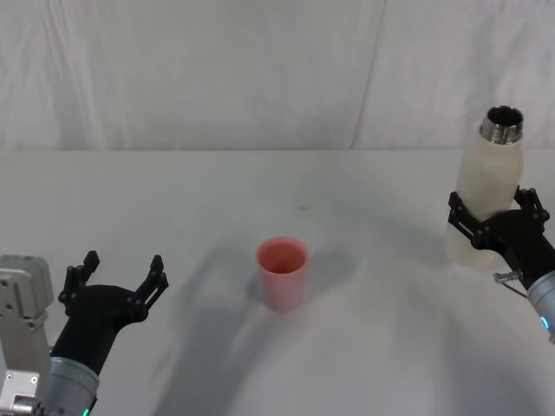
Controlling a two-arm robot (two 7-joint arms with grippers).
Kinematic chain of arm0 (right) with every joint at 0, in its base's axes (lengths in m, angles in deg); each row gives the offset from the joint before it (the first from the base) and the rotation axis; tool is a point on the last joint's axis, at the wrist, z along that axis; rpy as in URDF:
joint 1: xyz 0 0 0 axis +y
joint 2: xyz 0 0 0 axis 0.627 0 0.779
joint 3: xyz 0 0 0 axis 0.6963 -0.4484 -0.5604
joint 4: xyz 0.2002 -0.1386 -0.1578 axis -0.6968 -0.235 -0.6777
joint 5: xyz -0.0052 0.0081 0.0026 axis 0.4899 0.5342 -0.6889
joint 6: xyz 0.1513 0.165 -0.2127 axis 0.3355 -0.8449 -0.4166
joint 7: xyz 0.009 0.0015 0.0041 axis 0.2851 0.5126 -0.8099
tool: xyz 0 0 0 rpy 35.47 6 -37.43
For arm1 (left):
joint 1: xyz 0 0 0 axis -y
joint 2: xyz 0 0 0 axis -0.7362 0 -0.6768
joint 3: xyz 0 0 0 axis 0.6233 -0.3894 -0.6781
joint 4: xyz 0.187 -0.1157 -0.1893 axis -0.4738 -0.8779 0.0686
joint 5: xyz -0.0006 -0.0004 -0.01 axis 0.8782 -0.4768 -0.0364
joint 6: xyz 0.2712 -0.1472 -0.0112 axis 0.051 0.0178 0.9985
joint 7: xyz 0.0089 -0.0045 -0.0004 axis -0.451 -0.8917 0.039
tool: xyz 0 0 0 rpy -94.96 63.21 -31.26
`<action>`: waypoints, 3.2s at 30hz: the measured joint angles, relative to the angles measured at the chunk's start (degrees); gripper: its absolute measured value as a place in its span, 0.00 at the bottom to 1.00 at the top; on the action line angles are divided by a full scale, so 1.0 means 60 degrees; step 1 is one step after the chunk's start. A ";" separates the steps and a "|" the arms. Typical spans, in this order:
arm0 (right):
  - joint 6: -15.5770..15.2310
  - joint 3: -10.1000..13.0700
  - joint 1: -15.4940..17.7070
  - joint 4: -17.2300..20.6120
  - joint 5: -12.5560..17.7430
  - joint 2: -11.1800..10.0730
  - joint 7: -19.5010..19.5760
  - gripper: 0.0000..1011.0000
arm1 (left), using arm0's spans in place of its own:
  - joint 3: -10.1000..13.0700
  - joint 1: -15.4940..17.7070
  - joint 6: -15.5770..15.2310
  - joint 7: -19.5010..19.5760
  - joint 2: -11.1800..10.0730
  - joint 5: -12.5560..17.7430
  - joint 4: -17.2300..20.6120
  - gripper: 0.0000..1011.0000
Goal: Grasp the thermos with one hand and pour water into the cup lid.
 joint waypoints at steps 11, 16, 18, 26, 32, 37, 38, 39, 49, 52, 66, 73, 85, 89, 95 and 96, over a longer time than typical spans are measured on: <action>-0.0004 0.0087 0.0018 -0.0285 0.0244 0.0107 0.0024 0.94 | 0.0000 0.0000 0.0000 0.0000 0.0000 0.0000 0.0000 0.99; -0.0012 0.0087 0.0019 -0.0341 0.0258 0.0116 0.0050 0.94 | 0.0000 0.0000 0.0000 0.0000 0.0000 0.0000 0.0000 0.99; -0.0012 0.0078 0.0019 -0.0358 0.0257 0.0115 0.0058 0.94 | 0.0000 0.0000 0.0001 0.0000 0.0000 0.0000 0.0000 0.99; 0.0034 0.0027 -0.0014 -0.0498 0.0248 0.0126 0.0056 0.94 | 0.0000 0.0000 0.0001 0.0000 0.0000 0.0000 0.0000 0.99; 0.0106 -0.0001 -0.0052 -0.0588 0.0233 0.0146 0.0055 0.94 | 0.0000 0.0000 0.0000 0.0000 0.0000 0.0000 0.0000 0.99; 0.0132 -0.0016 -0.0069 -0.0632 0.0210 0.0159 0.0057 0.94 | 0.0000 0.0000 0.0000 0.0000 0.0000 0.0000 0.0000 0.99; 0.0134 -0.0018 -0.0070 -0.0639 0.0206 0.0161 0.0058 0.94 | 0.0000 0.0000 0.0000 0.0000 0.0000 0.0000 0.0000 0.99; 0.0136 -0.0023 -0.0072 -0.0649 0.0202 0.0166 0.0060 0.94 | 0.0000 0.0000 0.0000 0.0000 0.0000 0.0000 0.0000 0.99; 0.0159 -0.0024 -0.0100 -0.0723 0.0204 0.0196 0.0067 0.94 | 0.0000 0.0000 0.0000 0.0000 0.0000 0.0000 0.0000 0.99; 0.0181 -0.0023 -0.0109 -0.0741 0.0204 0.0207 0.0067 0.94 | 0.0000 0.0000 0.0001 0.0000 0.0000 0.0000 0.0000 0.99; 0.0204 -0.0023 -0.0134 -0.0806 0.0205 0.0226 0.0076 0.94 | 0.0000 0.0000 0.0000 0.0000 0.0000 0.0000 0.0000 0.99; 0.0204 -0.0018 -0.0133 -0.0806 0.0205 0.0225 0.0076 0.94 | 0.0000 0.0000 0.0000 0.0000 0.0000 0.0000 0.0000 0.99; 0.0204 -0.0022 -0.0126 -0.0805 0.0205 0.0221 0.0072 0.94 | 0.0000 0.0000 0.0000 0.0000 0.0000 0.0000 0.0000 0.99; 0.0204 -0.0022 -0.0126 -0.0803 0.0205 0.0221 0.0071 0.94 | 0.0000 0.0000 0.0001 0.0000 0.0000 0.0000 0.0000 0.99; 0.0202 -0.0022 -0.0126 -0.0798 0.0205 0.0220 0.0071 0.94 | 0.0000 0.0000 0.0000 0.0000 0.0000 0.0000 0.0000 0.99; 0.0201 -0.0022 -0.0126 -0.0798 0.0206 0.0221 0.0070 0.96 | 0.0000 0.0000 0.0000 0.0000 0.0000 0.0000 0.0000 0.99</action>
